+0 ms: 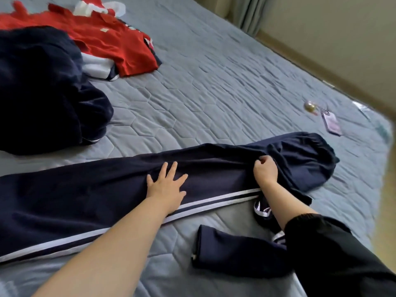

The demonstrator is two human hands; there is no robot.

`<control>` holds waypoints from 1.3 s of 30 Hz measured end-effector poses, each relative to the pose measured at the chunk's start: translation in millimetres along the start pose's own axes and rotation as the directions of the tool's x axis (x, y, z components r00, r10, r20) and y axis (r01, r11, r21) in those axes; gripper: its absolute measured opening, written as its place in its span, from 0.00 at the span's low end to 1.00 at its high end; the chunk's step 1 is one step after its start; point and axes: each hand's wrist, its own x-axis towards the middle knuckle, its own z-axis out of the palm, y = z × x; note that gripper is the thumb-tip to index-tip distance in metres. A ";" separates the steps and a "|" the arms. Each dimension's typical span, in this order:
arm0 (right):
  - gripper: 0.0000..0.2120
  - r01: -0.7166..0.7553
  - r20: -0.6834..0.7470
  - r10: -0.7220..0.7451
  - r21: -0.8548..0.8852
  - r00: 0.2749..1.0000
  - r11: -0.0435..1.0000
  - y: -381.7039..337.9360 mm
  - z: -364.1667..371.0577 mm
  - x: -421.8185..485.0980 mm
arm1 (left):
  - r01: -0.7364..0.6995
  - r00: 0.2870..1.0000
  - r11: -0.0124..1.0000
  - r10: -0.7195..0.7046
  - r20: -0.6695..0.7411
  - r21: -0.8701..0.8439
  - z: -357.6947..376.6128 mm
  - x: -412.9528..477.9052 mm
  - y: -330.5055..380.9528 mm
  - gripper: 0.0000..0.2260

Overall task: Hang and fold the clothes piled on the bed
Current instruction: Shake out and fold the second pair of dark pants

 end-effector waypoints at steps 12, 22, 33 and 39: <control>0.18 0.383 0.314 -0.325 -0.146 0.892 0.912 -39.2 19.2 -11.0 | -0.031 0.987 0.991 0.010 -0.158 -0.134 8.9 -28.3 11.4 0.20; 0.18 0.505 0.440 -0.419 -0.093 0.794 0.858 3.4 5.2 -80.7 | -0.565 0.824 0.810 0.549 0.138 0.157 14.8 -72.4 92.9 0.33; 0.12 0.593 0.227 -0.588 0.051 0.776 0.803 -41.3 -23.0 -125.4 | 0.026 0.937 -0.251 -0.331 0.111 -0.968 -40.9 -93.1 -43.1 0.08; 0.19 0.681 0.320 -0.630 -0.067 0.707 0.730 -68.9 23.0 -169.3 | -0.196 0.637 -0.716 -0.613 0.468 -0.670 -20.2 -139.1 -134.4 0.08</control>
